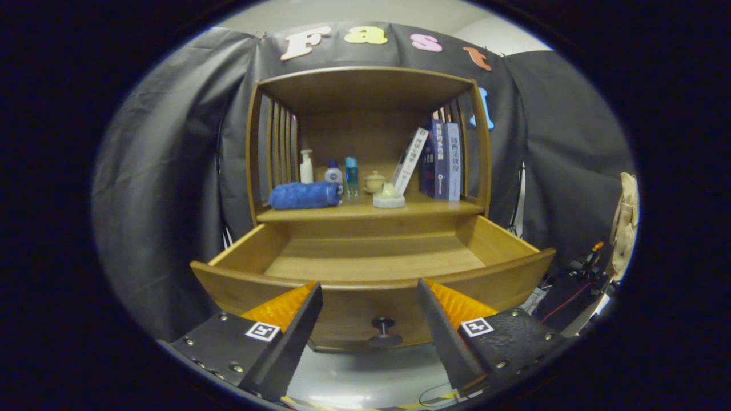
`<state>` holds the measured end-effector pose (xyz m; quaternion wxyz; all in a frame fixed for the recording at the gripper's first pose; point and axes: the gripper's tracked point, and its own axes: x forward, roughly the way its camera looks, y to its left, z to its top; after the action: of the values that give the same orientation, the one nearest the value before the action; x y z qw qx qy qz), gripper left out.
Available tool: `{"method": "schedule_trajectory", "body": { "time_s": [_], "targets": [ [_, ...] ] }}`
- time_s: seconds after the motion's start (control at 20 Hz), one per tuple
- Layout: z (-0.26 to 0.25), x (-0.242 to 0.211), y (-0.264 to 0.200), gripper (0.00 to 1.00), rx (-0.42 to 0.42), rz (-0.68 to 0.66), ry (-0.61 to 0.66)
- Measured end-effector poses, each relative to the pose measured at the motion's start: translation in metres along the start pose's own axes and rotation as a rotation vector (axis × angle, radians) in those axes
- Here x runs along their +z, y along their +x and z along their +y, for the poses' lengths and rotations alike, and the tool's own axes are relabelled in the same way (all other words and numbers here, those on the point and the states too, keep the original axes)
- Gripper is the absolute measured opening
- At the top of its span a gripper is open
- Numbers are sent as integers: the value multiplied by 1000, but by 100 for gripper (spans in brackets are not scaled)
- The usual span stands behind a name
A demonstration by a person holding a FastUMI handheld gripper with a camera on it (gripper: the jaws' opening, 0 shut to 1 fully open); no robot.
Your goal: Pull open the drawer, take out the items inside it, and place them on the countertop above the cabinet.
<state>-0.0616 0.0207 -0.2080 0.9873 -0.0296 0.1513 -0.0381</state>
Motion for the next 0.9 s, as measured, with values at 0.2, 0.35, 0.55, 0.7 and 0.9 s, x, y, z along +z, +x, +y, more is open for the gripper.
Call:
{"method": "schedule_trajectory", "body": {
  "time_s": [0.2, 0.35, 0.55, 0.7, 0.9],
  "targets": [
    [-2, -31, 11, 99, 17, 85, 34],
    [-4, -43, 23, 99, 17, 101, 13],
    [8, -59, 41, 99, -6, 65, -116],
    [13, -53, 50, 99, -34, 29, -200],
    [14, -50, 56, 99, -17, 23, -152]
  ]
}}
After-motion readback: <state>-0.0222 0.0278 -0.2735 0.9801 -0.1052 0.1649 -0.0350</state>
